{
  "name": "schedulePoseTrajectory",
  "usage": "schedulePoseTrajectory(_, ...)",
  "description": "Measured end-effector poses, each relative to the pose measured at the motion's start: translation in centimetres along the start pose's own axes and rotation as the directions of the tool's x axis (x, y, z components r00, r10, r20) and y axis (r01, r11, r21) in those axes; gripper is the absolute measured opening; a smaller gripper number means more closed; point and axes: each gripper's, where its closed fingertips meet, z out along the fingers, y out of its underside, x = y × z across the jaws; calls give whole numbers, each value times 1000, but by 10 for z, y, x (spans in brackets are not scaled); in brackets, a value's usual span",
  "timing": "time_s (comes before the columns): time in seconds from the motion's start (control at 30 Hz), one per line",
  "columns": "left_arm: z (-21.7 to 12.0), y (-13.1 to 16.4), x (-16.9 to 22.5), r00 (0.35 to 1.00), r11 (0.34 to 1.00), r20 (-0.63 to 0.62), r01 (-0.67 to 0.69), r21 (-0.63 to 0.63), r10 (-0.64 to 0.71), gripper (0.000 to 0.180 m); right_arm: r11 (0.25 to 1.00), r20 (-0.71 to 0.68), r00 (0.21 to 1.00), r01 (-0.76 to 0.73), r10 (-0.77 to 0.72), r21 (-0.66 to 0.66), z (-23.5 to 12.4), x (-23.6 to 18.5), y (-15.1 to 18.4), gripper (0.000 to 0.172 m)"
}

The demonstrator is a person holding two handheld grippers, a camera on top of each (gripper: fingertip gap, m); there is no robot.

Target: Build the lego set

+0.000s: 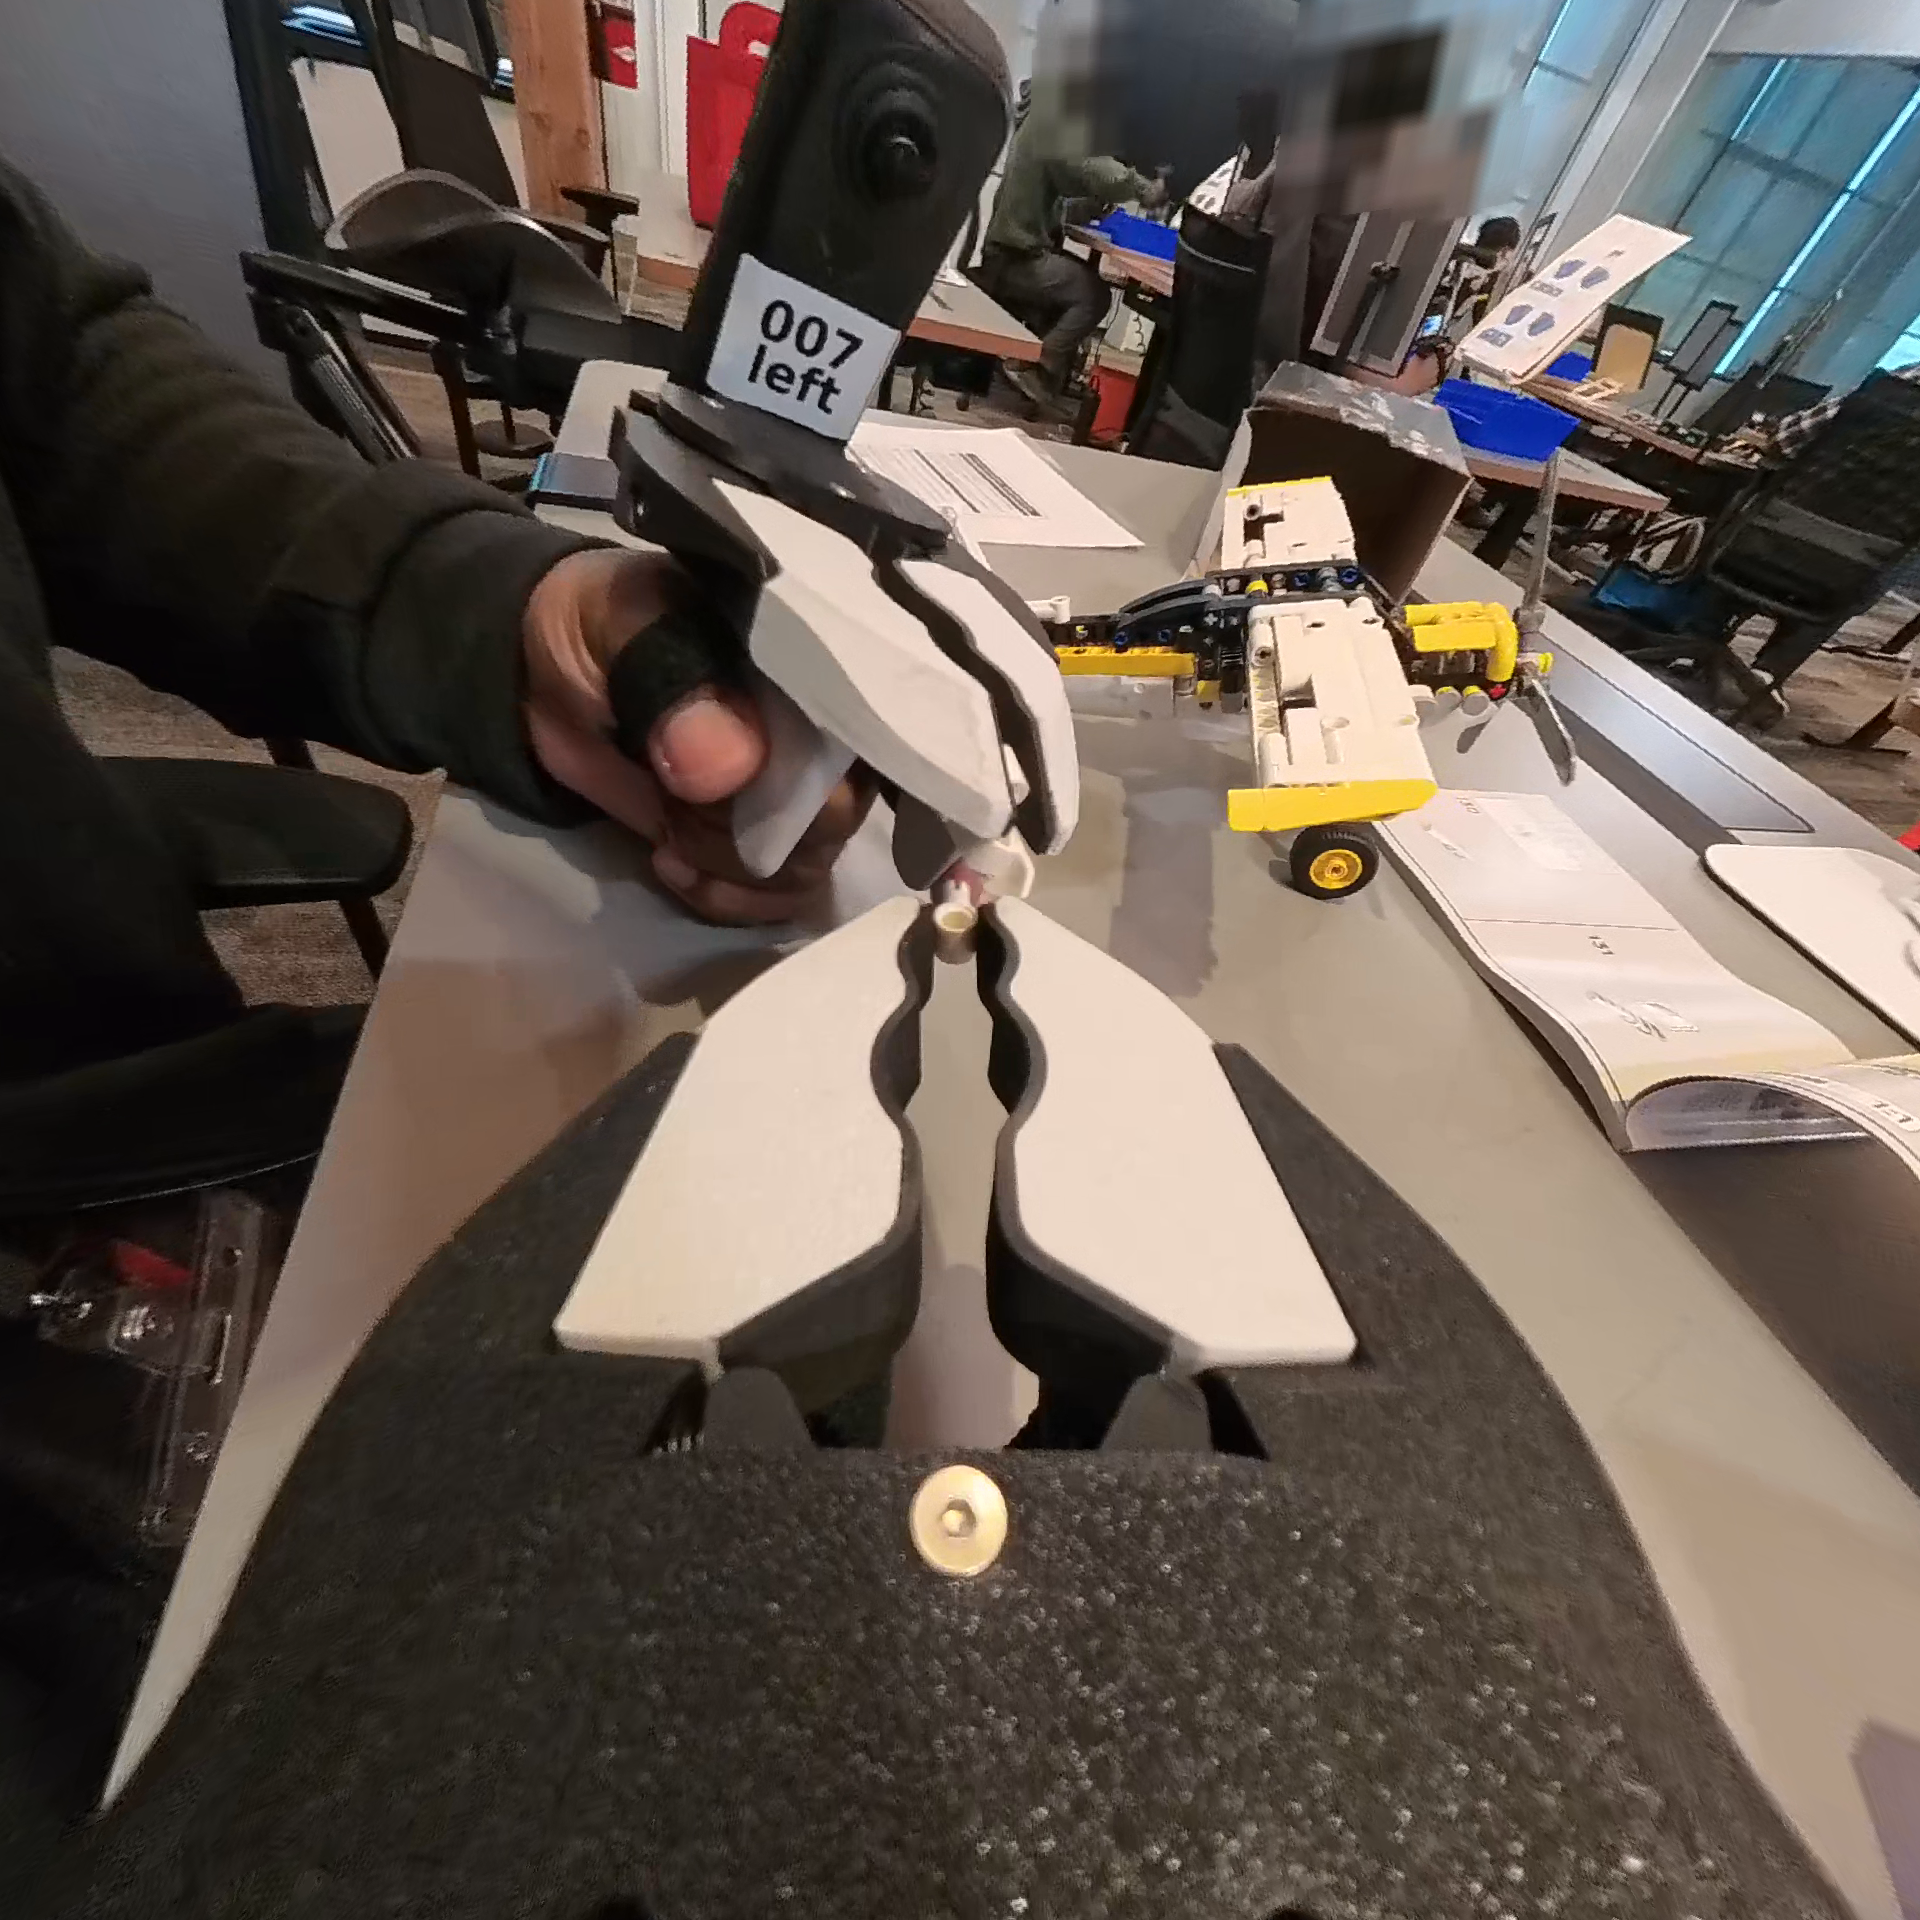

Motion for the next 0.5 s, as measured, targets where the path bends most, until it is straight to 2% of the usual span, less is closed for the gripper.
schedulePoseTrajectory(0.27, 1, 4, -2, 998, 999, 46, -38, -39, 40, 7, 1000, -7, 1000, -22, 22, 3, -3, 4, 2, 7)
schedulePoseTrajectory(0.5, -1, 15, -5, 971, 965, 82, -213, -150, 227, 7, 1000, -16, 1000, -19, 19, -8, -10, 11, 7, 7)
